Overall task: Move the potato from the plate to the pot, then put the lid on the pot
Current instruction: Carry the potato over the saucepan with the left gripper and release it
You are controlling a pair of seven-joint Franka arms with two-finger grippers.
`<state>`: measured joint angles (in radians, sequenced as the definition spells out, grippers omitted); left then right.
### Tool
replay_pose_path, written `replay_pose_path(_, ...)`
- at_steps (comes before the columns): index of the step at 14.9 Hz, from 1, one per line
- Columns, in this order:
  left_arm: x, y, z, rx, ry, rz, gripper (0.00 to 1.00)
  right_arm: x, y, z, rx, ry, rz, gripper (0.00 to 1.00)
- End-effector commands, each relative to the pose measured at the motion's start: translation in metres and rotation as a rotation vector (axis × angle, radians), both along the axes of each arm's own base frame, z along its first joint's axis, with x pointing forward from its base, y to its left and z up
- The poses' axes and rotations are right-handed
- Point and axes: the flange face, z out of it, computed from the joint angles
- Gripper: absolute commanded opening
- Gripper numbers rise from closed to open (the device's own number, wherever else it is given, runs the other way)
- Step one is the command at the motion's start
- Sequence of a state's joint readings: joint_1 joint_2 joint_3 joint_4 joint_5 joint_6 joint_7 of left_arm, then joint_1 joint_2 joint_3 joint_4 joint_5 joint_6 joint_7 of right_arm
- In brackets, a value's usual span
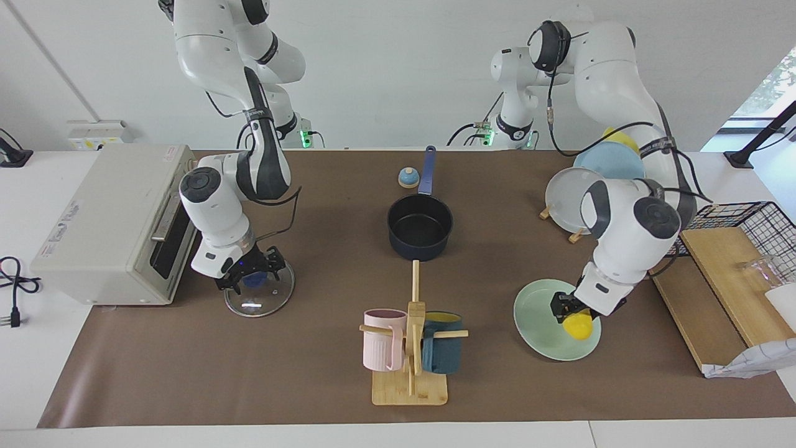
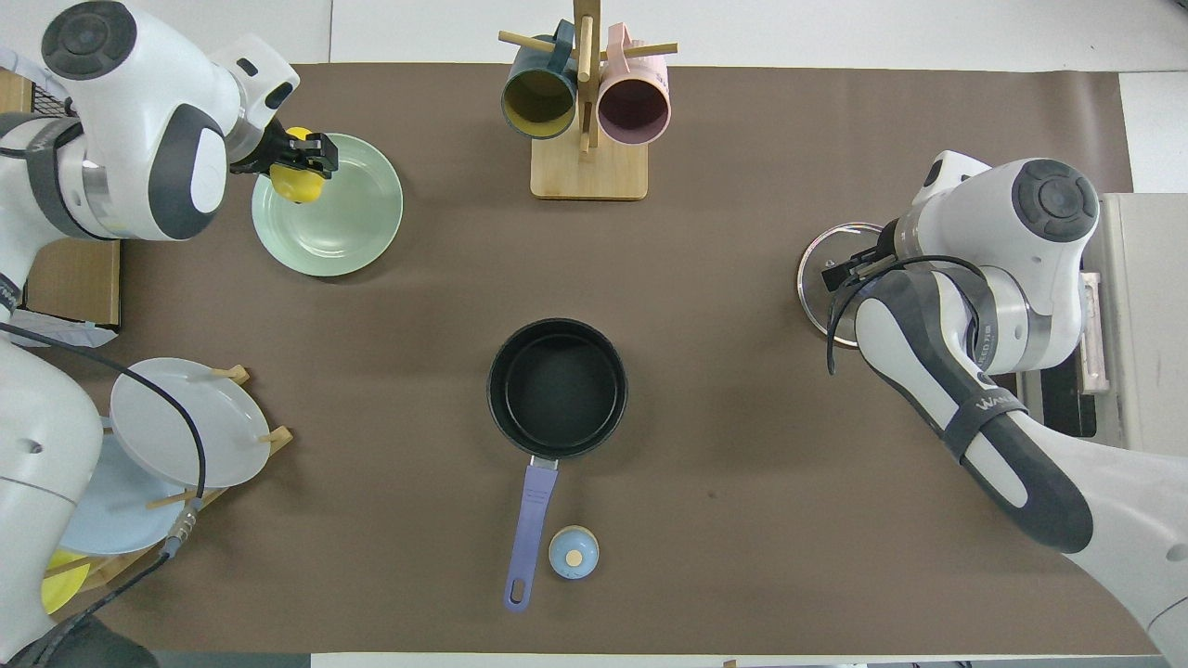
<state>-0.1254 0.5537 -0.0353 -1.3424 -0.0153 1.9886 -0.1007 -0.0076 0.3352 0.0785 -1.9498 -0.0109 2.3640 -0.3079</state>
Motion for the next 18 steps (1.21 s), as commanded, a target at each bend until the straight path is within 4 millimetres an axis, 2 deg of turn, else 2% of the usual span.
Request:
replay_pose_path(1,-0.055,-0.029,0.083,-0.021,0.068,0.048,0.00,-0.006,-0.007,-0.003,0.003,0.011,0.016,1.00)
replay_pose_path(2,-0.073,-0.049,0.103,-0.020,0.087,0.085,0.00,-0.007,-0.010,-0.003,0.002,0.022,0.016,1.00)
replay_pose_path(3,-0.094,-0.077,0.118,-0.012,0.113,0.101,0.00,-0.008,-0.013,-0.003,0.001,0.037,0.018,1.00)
replay_pose_path(4,-0.117,-0.104,0.125,0.000,0.142,0.125,0.00,-0.008,-0.014,-0.002,0.001,0.038,0.026,1.00)
replay_pose_path(6,-0.163,-0.156,0.117,0.020,0.172,0.166,0.00,-0.008,-0.014,-0.003,0.000,0.043,0.026,1.00)
replay_pose_path(8,-0.203,-0.197,0.097,0.005,0.138,0.186,0.00,-0.008,-0.013,-0.003,0.000,0.043,0.027,0.99)
replay_pose_path(9,-0.222,-0.210,0.081,-0.011,0.112,0.186,0.00,-0.008,-0.013,-0.003,0.000,0.043,0.027,0.92)
replay_pose_path(11,-0.247,-0.230,0.047,-0.028,0.089,0.185,0.00,-0.010,-0.012,-0.003,0.000,0.052,0.029,0.77)
replay_pose_path(14,-0.262,-0.259,0.001,-0.043,0.075,0.183,0.00,-0.010,-0.010,-0.002,0.000,0.054,0.031,0.68)
replay_pose_path(18,-0.278,-0.276,-0.040,-0.031,0.085,0.152,0.00,-0.009,-0.010,-0.001,0.000,0.052,0.029,0.65)
